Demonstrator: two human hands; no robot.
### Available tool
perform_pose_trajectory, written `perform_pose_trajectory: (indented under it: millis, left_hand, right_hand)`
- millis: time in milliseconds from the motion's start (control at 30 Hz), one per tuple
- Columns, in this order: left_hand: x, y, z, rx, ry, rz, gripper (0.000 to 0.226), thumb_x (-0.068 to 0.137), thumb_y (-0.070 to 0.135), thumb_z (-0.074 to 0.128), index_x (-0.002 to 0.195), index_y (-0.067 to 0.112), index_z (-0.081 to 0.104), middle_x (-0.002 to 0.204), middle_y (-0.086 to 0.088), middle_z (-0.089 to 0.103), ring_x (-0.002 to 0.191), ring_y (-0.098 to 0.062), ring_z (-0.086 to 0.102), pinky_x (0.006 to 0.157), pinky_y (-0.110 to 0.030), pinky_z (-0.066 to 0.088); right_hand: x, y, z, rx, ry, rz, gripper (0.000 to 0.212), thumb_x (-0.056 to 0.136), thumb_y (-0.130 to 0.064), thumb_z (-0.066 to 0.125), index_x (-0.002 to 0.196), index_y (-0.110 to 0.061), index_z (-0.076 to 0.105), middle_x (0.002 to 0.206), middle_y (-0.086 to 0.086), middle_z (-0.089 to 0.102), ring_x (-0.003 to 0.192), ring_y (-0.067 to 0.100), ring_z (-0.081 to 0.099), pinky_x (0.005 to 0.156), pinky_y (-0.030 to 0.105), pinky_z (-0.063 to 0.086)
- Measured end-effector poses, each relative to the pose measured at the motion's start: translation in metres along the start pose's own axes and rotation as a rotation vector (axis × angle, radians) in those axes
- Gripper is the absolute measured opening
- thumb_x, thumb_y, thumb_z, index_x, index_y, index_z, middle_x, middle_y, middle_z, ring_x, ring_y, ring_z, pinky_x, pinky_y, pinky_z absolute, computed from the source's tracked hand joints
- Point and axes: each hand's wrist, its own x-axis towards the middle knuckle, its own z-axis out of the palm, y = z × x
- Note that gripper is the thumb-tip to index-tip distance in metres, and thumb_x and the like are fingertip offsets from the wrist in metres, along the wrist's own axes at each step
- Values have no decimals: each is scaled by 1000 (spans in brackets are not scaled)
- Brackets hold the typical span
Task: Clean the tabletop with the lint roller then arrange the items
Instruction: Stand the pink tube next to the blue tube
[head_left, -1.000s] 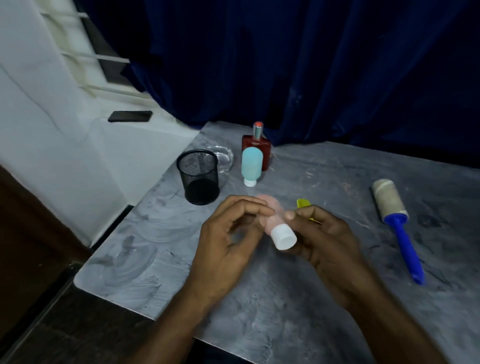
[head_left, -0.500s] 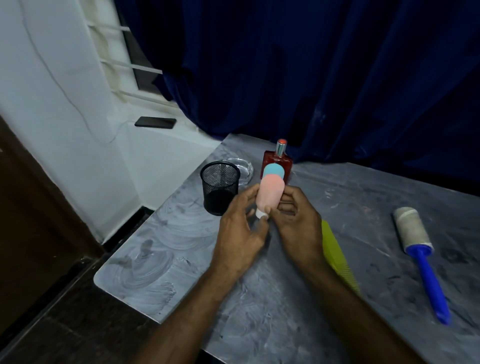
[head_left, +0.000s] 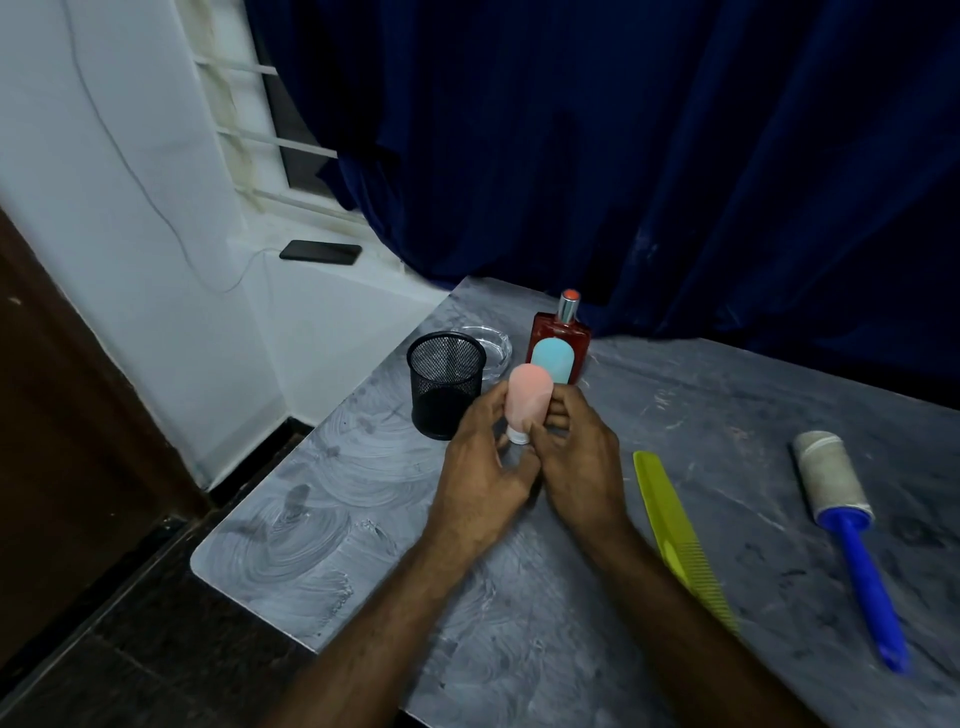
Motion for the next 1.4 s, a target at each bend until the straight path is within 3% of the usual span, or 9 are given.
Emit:
perform_pose_trajectory:
  millis: [333, 767, 900, 1067, 1233, 1300, 1400]
  left_hand:
    - [-3, -3, -1, -5, 6, -33, 73, 92, 14, 76, 157, 24, 44, 155, 7, 52, 138, -2, 55, 113, -35, 52]
    - [-5, -1, 1, 38, 10, -50, 71, 91, 14, 74, 156, 21, 46, 153, 5, 54, 136, -3, 57, 111, -31, 53]
    - [-6, -1, -1, 52, 18, -43, 71, 89, 13, 73, 155, 21, 48, 150, 6, 57, 133, 0, 59, 108, -22, 53]
    - [-7, -4, -3, 52, 16, -76, 82, 82, 28, 69, 158, 23, 42, 154, 10, 53, 137, -3, 55, 111, -28, 52]
    - [-6, -1, -2, 54, 14, -84, 84, 81, 28, 68, 159, 21, 41, 154, 7, 52, 137, -4, 55, 112, -30, 52]
    - [-7, -1, -1, 50, 11, -90, 84, 80, 28, 68, 159, 22, 41, 155, 7, 53, 137, -4, 56, 112, -31, 52]
    - [-8, -1, -1, 44, 9, -94, 84, 80, 27, 68, 159, 23, 41, 155, 7, 52, 137, -5, 56, 113, -36, 53]
  right_hand:
    - [-1, 5, 5, -53, -5, 9, 32, 95, -24, 71, 126, -21, 61, 121, -3, 71, 104, 6, 70, 87, 28, 62]
    - [-5, 6, 3, -36, 1, 42, 28, 94, -22, 72, 121, -21, 64, 114, -4, 73, 97, 2, 71, 84, 29, 63]
    - [-6, 5, -6, 8, -2, 83, 33, 86, -11, 73, 116, -20, 67, 107, -8, 74, 92, 0, 71, 81, 24, 62]
    - [11, 6, -32, -65, 159, 147, 34, 86, -7, 73, 116, -19, 65, 104, -7, 68, 87, -4, 63, 76, 11, 52]
    - [34, 13, -39, -99, 140, 163, 39, 91, -10, 72, 128, -17, 62, 118, -3, 69, 96, 4, 63, 78, 8, 44]
    - [41, 15, -36, -85, 91, 151, 45, 90, -13, 75, 132, -17, 60, 121, -2, 69, 100, 6, 65, 79, 10, 47]
    - [46, 15, -26, -66, 21, 118, 55, 83, -19, 83, 134, -16, 60, 121, -3, 71, 102, 7, 68, 86, 23, 58]
